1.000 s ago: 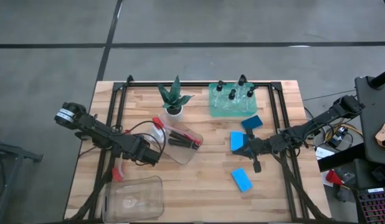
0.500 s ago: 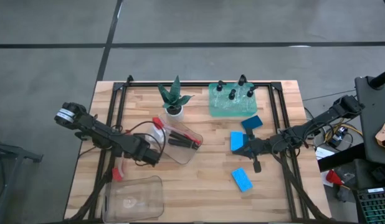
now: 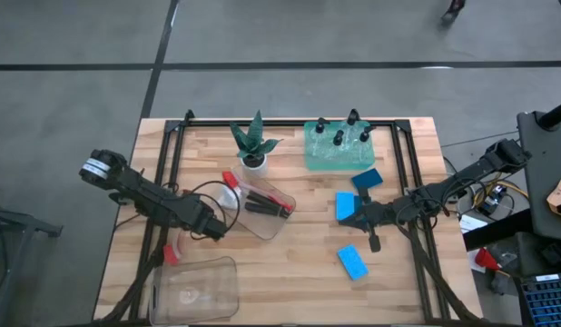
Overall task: Pick & Place Kitchen Sink Supplies
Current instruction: Put the orange dish brush into the top transparent bin
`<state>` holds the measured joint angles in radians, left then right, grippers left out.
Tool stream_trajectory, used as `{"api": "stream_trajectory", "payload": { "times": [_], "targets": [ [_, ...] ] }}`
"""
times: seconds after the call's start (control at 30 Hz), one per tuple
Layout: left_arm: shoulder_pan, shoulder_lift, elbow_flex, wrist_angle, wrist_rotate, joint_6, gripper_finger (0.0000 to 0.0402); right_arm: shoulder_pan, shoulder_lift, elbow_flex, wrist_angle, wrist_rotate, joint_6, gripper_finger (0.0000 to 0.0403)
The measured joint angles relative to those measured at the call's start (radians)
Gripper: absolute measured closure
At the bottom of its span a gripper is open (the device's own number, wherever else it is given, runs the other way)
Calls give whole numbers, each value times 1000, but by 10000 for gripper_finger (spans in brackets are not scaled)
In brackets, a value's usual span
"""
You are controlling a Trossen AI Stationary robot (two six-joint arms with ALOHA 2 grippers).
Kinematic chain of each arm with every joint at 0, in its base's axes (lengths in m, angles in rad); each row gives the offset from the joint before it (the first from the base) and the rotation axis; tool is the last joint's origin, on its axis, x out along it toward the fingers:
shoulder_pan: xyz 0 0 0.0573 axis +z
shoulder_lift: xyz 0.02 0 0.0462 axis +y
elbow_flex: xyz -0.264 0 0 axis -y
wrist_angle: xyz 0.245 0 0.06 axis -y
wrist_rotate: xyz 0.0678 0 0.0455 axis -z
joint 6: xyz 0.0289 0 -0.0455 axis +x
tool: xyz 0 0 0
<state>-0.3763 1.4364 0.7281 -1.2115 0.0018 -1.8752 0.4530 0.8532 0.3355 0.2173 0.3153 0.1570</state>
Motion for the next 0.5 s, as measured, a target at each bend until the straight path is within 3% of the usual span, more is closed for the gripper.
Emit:
{"api": "stream_trajectory", "payload": {
  "times": [0.5],
  "targets": [
    [1,0,-46,37,24,-29,200,0,0,0,-1,0,0,394]
  ]
}}
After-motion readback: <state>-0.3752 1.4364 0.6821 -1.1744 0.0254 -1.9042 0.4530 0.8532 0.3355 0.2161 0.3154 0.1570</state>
